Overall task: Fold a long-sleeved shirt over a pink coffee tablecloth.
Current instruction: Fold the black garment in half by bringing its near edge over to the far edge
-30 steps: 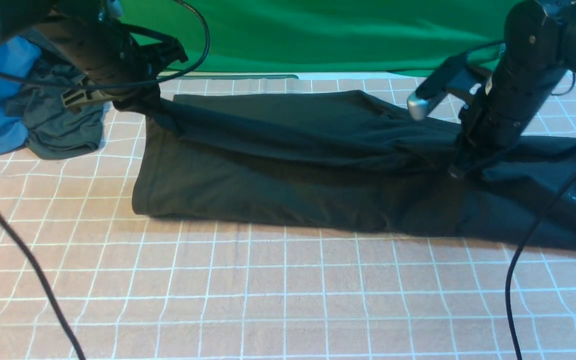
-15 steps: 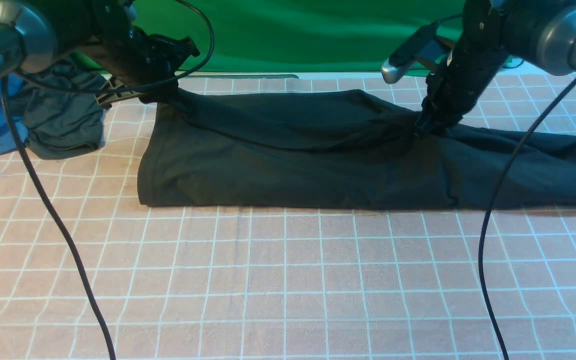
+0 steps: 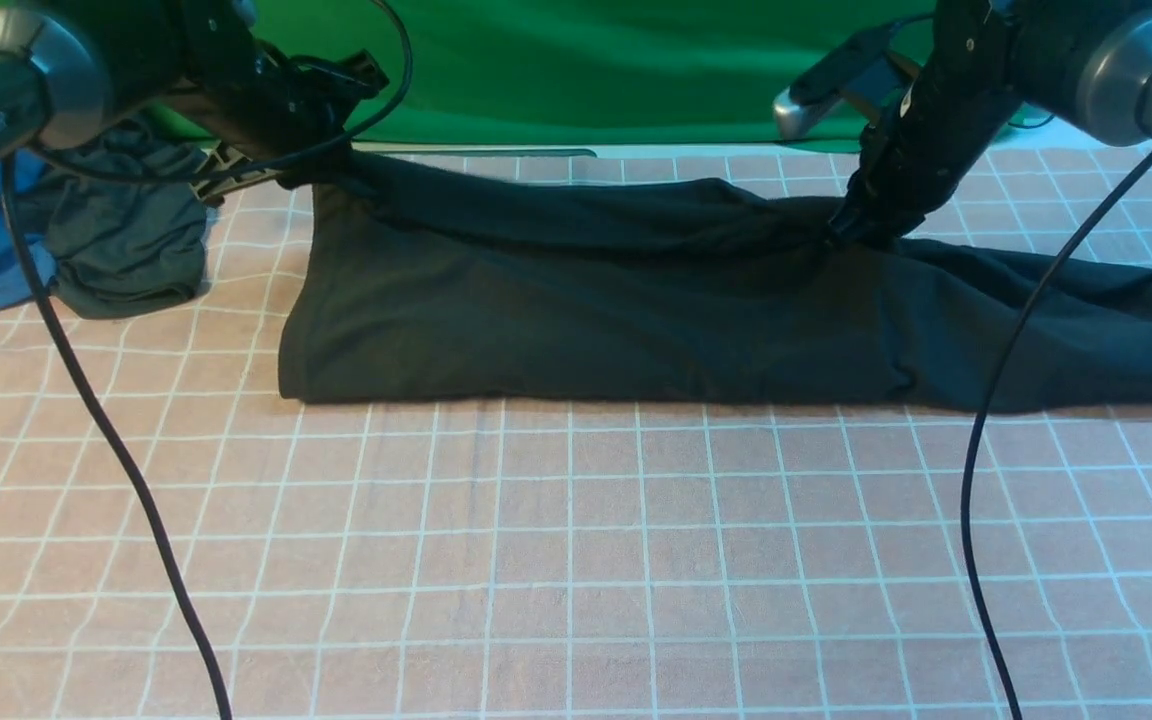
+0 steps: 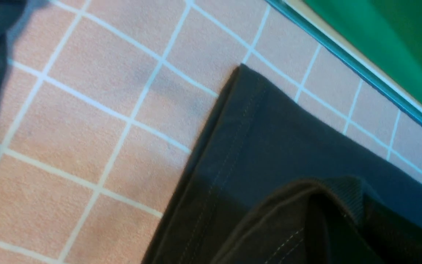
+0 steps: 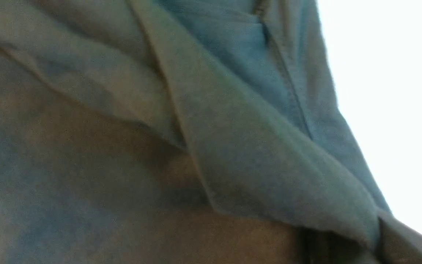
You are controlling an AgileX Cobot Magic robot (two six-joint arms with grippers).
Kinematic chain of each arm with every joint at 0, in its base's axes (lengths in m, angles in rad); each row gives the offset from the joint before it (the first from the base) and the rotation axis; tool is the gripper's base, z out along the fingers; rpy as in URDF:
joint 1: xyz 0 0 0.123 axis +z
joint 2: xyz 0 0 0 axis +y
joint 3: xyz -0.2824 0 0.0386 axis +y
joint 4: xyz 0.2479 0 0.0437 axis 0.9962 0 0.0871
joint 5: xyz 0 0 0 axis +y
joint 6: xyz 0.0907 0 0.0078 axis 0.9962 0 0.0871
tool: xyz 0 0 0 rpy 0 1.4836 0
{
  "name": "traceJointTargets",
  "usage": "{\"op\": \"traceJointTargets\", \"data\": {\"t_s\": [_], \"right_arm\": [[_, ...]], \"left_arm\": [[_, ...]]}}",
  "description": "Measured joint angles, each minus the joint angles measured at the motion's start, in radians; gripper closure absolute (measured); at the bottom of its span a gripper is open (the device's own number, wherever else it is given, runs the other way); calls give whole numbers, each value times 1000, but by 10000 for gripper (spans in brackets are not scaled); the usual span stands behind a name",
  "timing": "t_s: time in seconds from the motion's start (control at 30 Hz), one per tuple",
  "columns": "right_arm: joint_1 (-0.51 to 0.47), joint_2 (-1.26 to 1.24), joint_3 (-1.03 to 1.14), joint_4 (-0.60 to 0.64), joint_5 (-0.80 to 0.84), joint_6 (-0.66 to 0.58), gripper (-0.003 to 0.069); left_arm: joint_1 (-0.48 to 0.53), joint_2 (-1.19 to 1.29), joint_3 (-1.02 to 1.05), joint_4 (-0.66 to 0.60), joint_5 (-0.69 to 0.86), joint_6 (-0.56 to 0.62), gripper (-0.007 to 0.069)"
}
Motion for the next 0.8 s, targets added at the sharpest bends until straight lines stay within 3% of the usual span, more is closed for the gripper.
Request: {"op": "traceJointTargets", "data": {"t_s": [0.3, 0.43, 0.5, 0.67, 0.8], "right_arm": [[-1, 9, 0, 16, -41, 12, 570], [-1, 35, 0, 16, -85, 16, 492], [-1, 45, 0, 16, -118, 18, 408], [-1, 50, -6, 16, -194, 68, 293], [-1, 17, -34, 21, -132, 90, 308]], "left_arm": [[2, 32, -1, 30, -14, -6, 592], [3, 59, -1, 35, -37, -6, 589], [3, 70, -1, 35, -63, -6, 564], [5, 70, -1, 42, -118, -6, 421], [8, 50, -1, 65, -89, -5, 284]]}}
